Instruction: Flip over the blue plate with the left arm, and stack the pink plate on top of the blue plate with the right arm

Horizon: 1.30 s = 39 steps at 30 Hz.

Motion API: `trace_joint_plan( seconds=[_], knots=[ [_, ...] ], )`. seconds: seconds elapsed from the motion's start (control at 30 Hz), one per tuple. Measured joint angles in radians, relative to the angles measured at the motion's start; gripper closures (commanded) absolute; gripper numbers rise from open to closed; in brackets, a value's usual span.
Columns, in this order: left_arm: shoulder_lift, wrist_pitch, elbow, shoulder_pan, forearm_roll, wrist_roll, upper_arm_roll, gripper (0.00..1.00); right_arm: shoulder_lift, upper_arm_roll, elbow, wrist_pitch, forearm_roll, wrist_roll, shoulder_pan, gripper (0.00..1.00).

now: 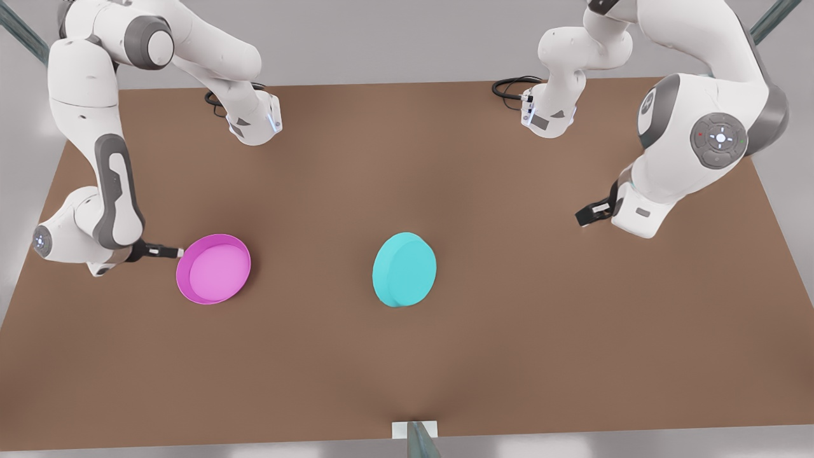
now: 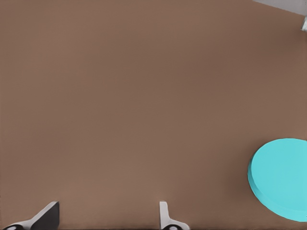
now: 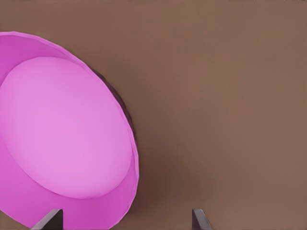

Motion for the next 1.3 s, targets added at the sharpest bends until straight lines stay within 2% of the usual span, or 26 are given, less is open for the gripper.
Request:
trace_joint_plan(
  seconds=[0.2, 0.47, 0.77, 0.8, 0.83, 0.93, 1.17, 1.27, 1.3],
  knots=[
    [0.000, -0.057, 0.022, 0.000, -0.013, 0.068, 0.001, 0.00, -0.013, 0.001, -0.126, 0.135, 0.069, -0.026, -0.028, 0.00],
    [-0.001, -0.090, 0.051, 0.000, -0.011, 0.129, 0.006, 0.00, 0.021, 0.055, -0.128, 0.227, 0.152, -0.057, -0.021, 0.00],
    [0.000, -0.126, 0.065, 0.000, -0.016, 0.172, 0.001, 0.00, 0.049, 0.066, -0.119, 0.254, 0.186, -0.080, -0.024, 0.00],
    [0.001, -0.128, 0.065, 0.000, -0.016, 0.176, 0.001, 0.00, 0.053, 0.066, -0.115, 0.255, 0.188, -0.081, -0.023, 0.02],
    [0.002, -0.129, 0.065, 0.000, -0.016, 0.179, 0.001, 0.00, 0.056, 0.066, -0.113, 0.255, 0.190, -0.083, -0.021, 0.18],
    [0.006, -0.131, 0.065, 0.001, -0.017, 0.188, 0.002, 0.00, 0.057, 0.066, -0.103, 0.251, 0.193, -0.089, -0.019, 0.23],
    [0.004, -0.132, 0.066, 0.001, -0.016, 0.204, 0.004, 0.00, 0.066, 0.066, -0.079, 0.233, 0.195, -0.098, -0.027, 0.59],
    [0.005, -0.132, 0.097, 0.003, -0.015, 0.210, 0.015, 0.00, 0.079, 0.066, -0.073, 0.229, 0.195, -0.101, -0.029, 0.59],
    [0.008, -0.132, 0.112, 0.005, -0.013, 0.212, 0.022, 0.00, 0.083, 0.066, -0.072, 0.228, 0.195, -0.102, -0.029, 0.65]
  ],
)
